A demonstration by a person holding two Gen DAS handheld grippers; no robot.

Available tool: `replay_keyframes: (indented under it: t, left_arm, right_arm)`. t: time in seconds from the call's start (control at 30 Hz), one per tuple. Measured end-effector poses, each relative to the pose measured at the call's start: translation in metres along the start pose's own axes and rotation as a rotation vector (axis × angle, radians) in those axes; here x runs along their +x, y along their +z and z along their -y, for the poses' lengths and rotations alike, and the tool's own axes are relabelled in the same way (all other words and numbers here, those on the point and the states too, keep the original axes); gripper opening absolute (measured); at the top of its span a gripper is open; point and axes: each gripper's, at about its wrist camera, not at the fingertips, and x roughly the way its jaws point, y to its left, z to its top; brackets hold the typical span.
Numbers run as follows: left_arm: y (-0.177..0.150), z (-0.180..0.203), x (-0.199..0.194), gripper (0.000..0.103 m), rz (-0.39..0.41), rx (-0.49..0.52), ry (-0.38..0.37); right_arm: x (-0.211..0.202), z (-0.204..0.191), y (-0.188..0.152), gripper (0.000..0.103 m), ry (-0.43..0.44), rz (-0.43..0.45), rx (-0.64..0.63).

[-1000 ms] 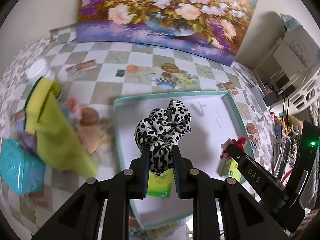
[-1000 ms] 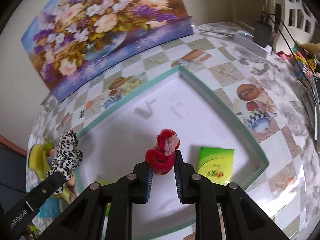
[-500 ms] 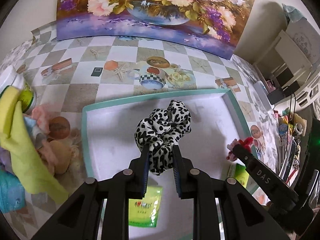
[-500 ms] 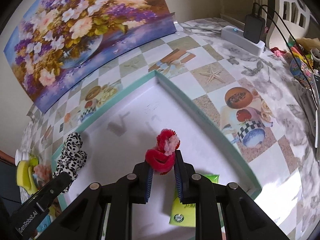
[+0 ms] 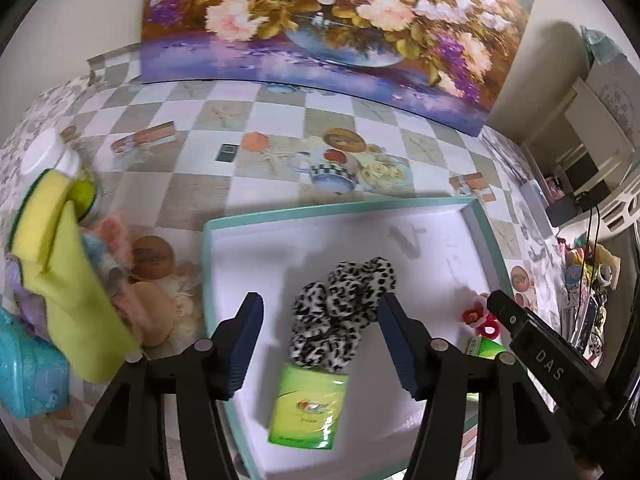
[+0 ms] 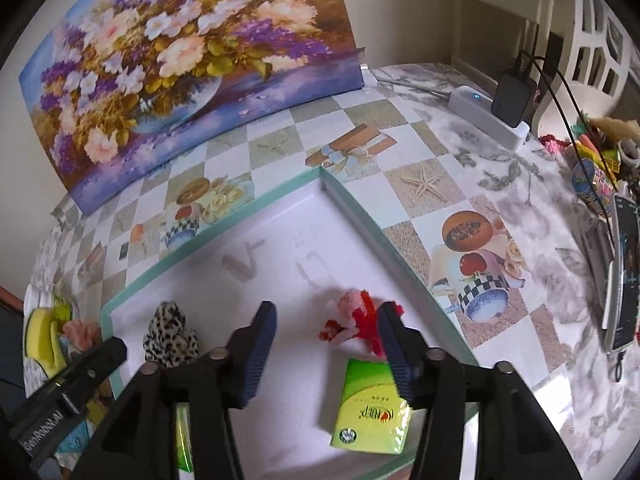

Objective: Organize soft objects
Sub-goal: 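Move both grippers back toward the sponge and cloth at the pile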

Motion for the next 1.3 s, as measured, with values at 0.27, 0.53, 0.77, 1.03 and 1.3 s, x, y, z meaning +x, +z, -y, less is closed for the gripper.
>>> replay_keyframes:
  t: [0.27, 0.53, 0.77, 1.03, 1.3]
  left_arm:
    - [-0.003, -0.037, -0.004, 0.08, -0.014, -0.077, 0.112]
    - [-0.007, -0.067, -0.008, 0.081, -0.046, -0.148, 0.181]
    - [-0.007, -0.082, -0.02, 0.081, -0.027, -0.172, 0.191]
    - [-0.002, -0.11, -0.037, 0.081, -0.003, -0.21, 0.237]
    - [0.004, -0.158, -0.068, 0.081, 0.018, -0.244, 0.28]
  right_arm:
    - [0.001, -0.024, -0.013, 0.07, -0.023, -0.042, -0.095]
    - [-0.004, -0.042, -0.023, 0.086, -0.03, -0.043, -0.142]
    - [-0.01, -0.055, -0.028, 0.087, -0.037, -0.036, -0.158]
    - [-0.019, -0.083, -0.039, 0.087, 0.04, -0.03, -0.212]
    - [-0.025, -0.12, -0.051, 0.087, 0.131, -0.035, -0.267]
